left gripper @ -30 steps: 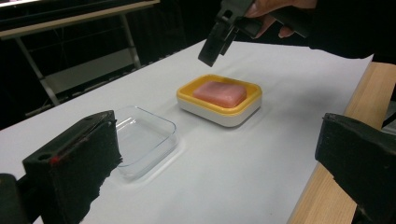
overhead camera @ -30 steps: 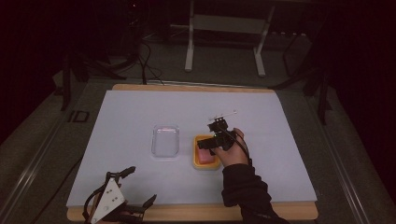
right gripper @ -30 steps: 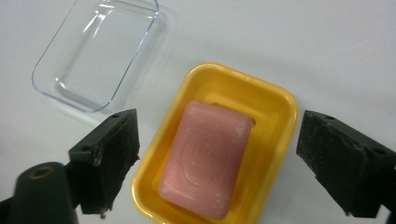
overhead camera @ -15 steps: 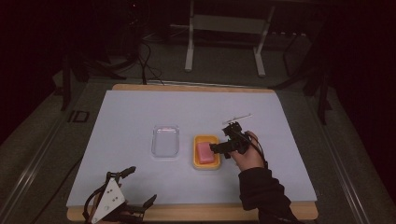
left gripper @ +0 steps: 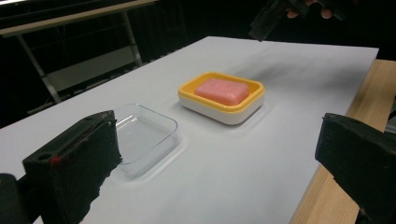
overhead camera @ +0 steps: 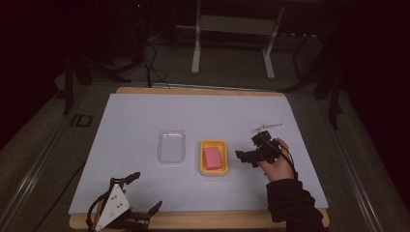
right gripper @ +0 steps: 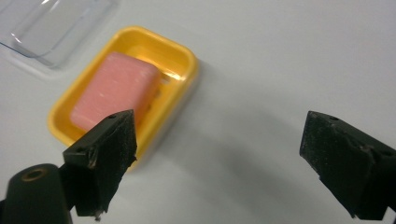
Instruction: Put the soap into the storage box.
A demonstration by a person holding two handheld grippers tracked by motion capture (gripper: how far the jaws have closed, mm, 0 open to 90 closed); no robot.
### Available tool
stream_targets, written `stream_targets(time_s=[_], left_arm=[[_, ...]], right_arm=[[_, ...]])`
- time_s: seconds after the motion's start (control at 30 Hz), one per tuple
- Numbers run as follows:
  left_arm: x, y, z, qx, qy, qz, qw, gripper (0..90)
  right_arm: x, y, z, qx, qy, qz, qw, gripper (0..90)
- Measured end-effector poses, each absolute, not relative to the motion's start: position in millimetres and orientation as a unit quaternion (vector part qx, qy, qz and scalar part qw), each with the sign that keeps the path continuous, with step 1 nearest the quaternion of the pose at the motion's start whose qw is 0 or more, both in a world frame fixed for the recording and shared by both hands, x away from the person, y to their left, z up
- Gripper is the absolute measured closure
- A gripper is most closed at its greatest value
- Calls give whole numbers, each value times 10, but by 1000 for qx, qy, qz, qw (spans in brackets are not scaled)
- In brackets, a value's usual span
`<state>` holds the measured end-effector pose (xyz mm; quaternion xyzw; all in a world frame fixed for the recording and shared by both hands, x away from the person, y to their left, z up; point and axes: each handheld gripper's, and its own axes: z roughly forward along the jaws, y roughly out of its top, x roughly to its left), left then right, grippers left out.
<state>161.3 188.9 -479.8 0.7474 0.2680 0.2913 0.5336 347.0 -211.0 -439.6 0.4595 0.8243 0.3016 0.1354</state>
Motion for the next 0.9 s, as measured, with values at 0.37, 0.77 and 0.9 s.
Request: stream_targets(time_s=[0.37, 0.77, 0.9], left_arm=[[1614, 1890, -4798, 748, 268, 291, 533, 3], [1613, 1890, -4799, 749, 268, 291, 531, 3], [1612, 1888, -4799, 751, 266, 291, 529, 3]], right_arm=[[3325, -2460, -4557, 477, 814, 302, 135, 107], [3115, -2704, -4615, 467, 807, 328, 152, 108], [3056, -2777, -4659, 460, 810, 330, 154, 108]])
